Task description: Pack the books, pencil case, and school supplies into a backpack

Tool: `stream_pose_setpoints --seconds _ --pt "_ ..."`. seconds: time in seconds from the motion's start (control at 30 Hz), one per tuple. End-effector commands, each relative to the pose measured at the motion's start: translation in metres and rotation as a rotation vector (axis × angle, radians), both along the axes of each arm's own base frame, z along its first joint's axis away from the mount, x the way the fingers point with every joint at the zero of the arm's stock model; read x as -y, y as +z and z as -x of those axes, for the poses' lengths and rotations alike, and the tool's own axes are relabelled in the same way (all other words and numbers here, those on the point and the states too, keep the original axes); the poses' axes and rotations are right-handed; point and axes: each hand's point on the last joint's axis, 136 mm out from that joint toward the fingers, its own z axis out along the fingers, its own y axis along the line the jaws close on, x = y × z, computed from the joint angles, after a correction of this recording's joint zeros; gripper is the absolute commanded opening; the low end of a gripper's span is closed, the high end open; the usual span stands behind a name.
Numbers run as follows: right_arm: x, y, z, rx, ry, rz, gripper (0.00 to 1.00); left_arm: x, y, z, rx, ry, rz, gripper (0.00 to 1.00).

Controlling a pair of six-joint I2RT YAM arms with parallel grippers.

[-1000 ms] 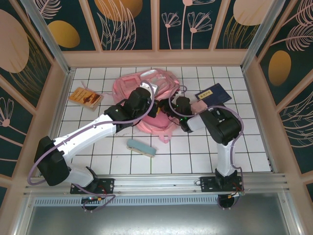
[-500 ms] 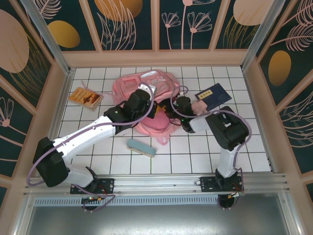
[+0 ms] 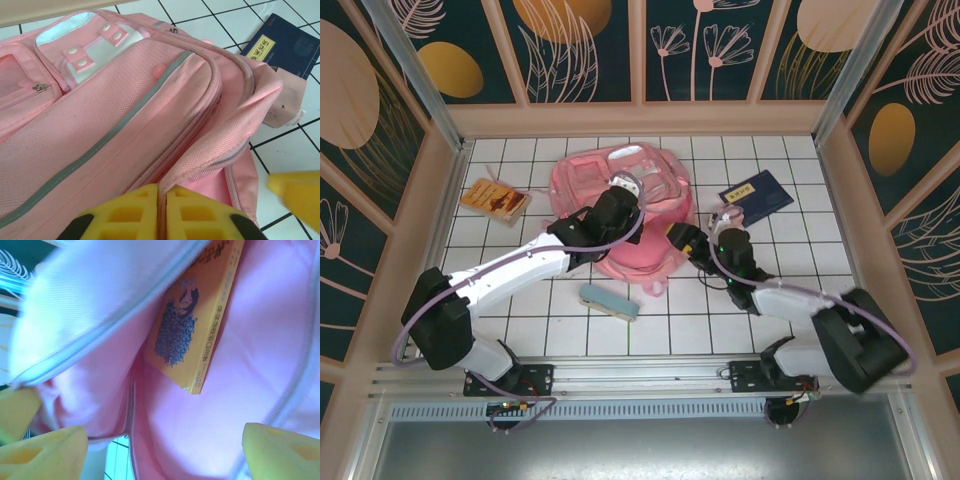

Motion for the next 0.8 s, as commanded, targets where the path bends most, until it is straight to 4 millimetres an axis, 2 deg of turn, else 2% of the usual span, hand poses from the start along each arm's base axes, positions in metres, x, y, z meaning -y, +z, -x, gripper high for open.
stream_pose_setpoints --seconds 0.0,0.07,0.13,0.2,0.23,0.27,0.4,0.6,0.7,0.77 --pt "0.022 0.0 0.016 0.052 -0.038 0.084 0.81 0.007 0.02 -0.011 0.036 0.027 0.09 0.28" --pt "0.032 0.009 0.024 0.088 -0.059 0.091 0.85 0.004 0.02 -0.011 0.025 0.035 0.105 0.56" --pt "0.036 0.02 0.029 0.134 -0.06 0.094 0.88 -0.002 0.023 -0.012 0.017 0.048 0.131 0.77" --pt "0.037 0.031 0.031 0.17 -0.053 0.102 0.89 -0.015 0.028 -0.016 0.008 0.08 0.169 0.89" --pt "0.035 0.035 0.031 0.183 -0.045 0.108 0.99 -0.024 0.031 -0.019 0.006 0.102 0.191 0.95" --pt "0.033 0.038 0.031 0.192 -0.035 0.111 0.99 -0.034 0.033 -0.022 0.002 0.129 0.21 0.99" --pt "0.012 0.052 0.029 0.243 0.036 0.14 0.99 -0.075 0.033 -0.033 0.007 0.243 0.206 0.99" --pt "-0.031 0.064 0.022 0.297 0.146 0.188 0.99 -0.161 0.017 -0.056 0.001 0.543 0.145 0.99" --pt "-0.051 0.068 0.018 0.314 0.195 0.196 0.99 -0.203 -0.002 -0.069 -0.051 0.675 0.188 0.88" --pt "-0.063 0.07 0.017 0.322 0.223 0.198 0.99 -0.231 -0.022 -0.075 -0.102 0.771 0.223 0.76"
